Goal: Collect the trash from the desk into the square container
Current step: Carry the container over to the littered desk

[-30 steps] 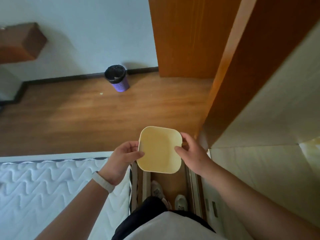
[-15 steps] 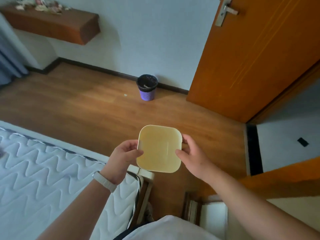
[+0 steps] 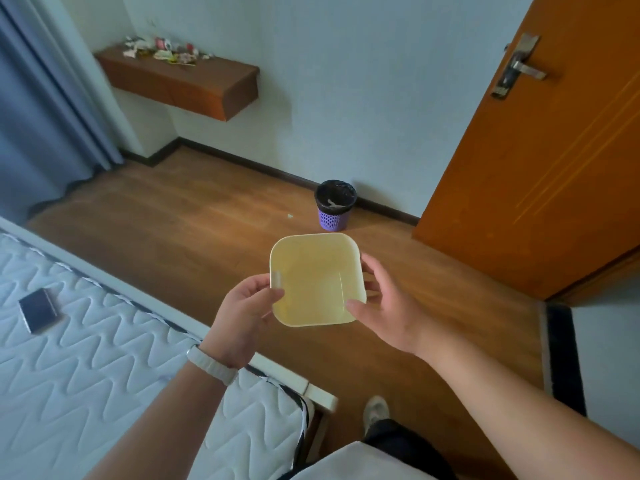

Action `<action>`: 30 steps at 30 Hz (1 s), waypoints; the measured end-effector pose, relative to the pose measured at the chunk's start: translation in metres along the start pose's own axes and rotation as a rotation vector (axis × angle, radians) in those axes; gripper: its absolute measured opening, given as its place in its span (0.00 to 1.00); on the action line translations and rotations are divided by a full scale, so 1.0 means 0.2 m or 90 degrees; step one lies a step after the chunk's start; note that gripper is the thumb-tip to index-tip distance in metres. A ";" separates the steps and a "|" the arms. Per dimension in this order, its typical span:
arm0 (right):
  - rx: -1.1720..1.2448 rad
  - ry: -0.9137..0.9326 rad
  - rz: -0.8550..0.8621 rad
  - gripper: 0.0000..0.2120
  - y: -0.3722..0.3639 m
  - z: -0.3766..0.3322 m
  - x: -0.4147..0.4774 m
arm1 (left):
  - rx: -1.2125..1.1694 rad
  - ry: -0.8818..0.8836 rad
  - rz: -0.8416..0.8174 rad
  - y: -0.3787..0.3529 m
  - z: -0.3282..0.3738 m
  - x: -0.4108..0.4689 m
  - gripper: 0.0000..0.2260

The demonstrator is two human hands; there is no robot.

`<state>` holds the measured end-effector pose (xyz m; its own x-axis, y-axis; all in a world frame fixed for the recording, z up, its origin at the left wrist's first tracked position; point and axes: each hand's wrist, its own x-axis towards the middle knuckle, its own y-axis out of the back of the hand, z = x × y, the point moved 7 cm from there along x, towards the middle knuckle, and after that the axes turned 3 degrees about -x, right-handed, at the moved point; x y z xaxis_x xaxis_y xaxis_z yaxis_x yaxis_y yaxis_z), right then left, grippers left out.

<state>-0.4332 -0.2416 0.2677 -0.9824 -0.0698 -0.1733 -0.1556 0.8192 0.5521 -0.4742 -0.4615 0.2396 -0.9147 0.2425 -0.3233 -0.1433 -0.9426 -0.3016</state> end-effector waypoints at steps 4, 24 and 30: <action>-0.041 0.044 -0.023 0.44 0.04 -0.02 0.17 | 0.009 -0.012 0.045 -0.01 0.09 0.12 0.08; -0.020 0.133 -0.123 0.34 0.91 0.31 1.42 | -0.021 -0.019 0.225 -0.58 0.37 1.23 0.08; 0.006 0.127 -0.097 0.36 1.17 0.43 1.62 | -0.030 0.001 0.194 -0.79 0.41 1.54 0.12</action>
<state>-0.7795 -0.0237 0.2699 -0.9485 -0.3039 -0.0891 -0.3040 0.7953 0.5245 -0.7644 -0.2573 0.2610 -0.9122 -0.0495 -0.4068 0.1552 -0.9604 -0.2312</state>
